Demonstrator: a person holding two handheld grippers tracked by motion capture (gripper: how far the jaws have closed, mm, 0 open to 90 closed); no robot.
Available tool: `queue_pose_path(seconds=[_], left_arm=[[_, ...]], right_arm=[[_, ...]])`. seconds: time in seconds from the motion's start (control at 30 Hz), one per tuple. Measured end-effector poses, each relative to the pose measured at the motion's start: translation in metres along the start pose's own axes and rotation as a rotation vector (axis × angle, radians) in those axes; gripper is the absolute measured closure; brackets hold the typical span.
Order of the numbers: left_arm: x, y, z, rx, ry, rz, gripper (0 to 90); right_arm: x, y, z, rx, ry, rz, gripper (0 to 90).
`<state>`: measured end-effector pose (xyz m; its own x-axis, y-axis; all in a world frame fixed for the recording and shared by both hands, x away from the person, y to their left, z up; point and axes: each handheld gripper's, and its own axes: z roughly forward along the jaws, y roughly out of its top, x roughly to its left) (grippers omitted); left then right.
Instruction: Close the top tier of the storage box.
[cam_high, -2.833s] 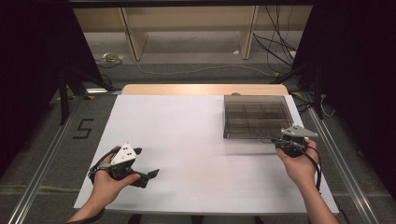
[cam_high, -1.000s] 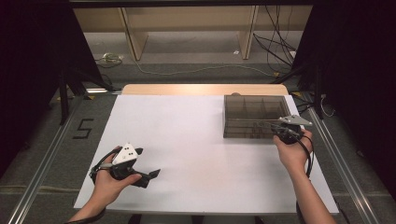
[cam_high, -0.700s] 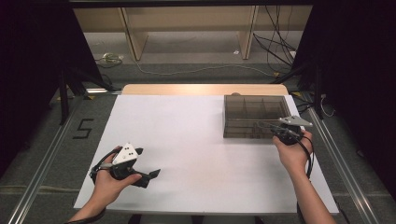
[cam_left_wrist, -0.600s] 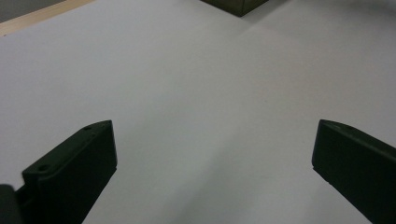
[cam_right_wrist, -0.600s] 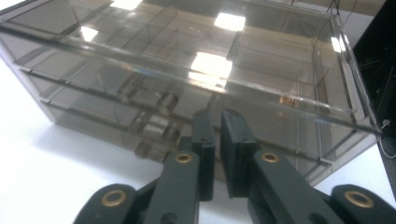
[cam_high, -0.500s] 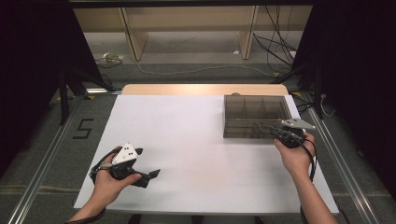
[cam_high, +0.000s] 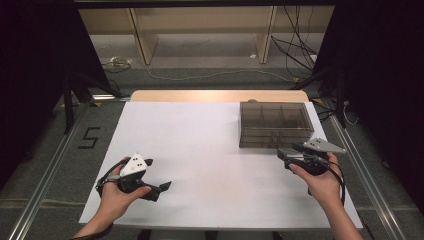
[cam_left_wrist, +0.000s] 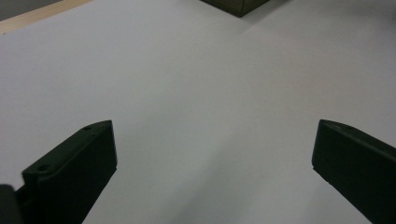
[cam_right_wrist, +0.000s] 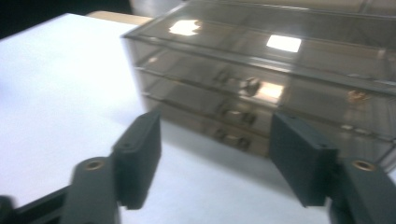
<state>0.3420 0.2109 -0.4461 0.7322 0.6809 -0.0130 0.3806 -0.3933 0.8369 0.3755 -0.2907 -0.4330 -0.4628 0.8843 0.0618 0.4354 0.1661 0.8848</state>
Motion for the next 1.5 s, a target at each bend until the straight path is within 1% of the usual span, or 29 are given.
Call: queue_pose_path(seconds=[0.07, 0.13, 0.2, 0.33, 0.4, 0.6, 1.1, 1.3, 1.5], left_arm=[[0.000, 0.000, 0.000, 0.000, -0.002, -0.001, 0.0], [0.000, 0.000, 0.001, 0.002, -0.003, 0.000, 0.0], [0.000, 0.000, 0.001, 0.002, -0.003, -0.005, 0.0], [0.000, 0.000, 0.001, 0.004, -0.004, -0.008, 0.0], [0.000, 0.000, 0.001, 0.004, -0.004, -0.007, 0.0], [0.000, -0.001, 0.000, 0.007, -0.004, -0.002, 0.0], [0.001, -0.001, -0.001, 0.007, -0.002, -0.005, 0.0], [0.001, -0.001, -0.001, 0.007, -0.003, -0.007, 0.0], [0.002, -0.001, -0.001, 0.006, -0.003, -0.010, 0.0]], right_arm=[[0.004, -0.003, -0.004, 0.003, 0.028, -0.005, 30.2], [0.008, -0.006, -0.008, 0.002, 0.046, -0.010, 28.3], [0.011, -0.008, -0.012, -0.001, 0.055, -0.014, 27.8], [0.016, -0.014, -0.017, 0.005, 0.070, -0.036, 26.0], [0.018, -0.016, -0.020, 0.012, 0.070, -0.042, 25.9], [0.022, -0.019, -0.027, 0.008, 0.072, -0.053, 25.6], [0.023, -0.029, -0.041, 0.015, 0.066, -0.048, 25.2], [0.024, -0.031, -0.044, 0.020, 0.066, -0.053, 24.6], [0.025, -0.032, -0.043, 0.022, 0.068, -0.056, 24.5]])
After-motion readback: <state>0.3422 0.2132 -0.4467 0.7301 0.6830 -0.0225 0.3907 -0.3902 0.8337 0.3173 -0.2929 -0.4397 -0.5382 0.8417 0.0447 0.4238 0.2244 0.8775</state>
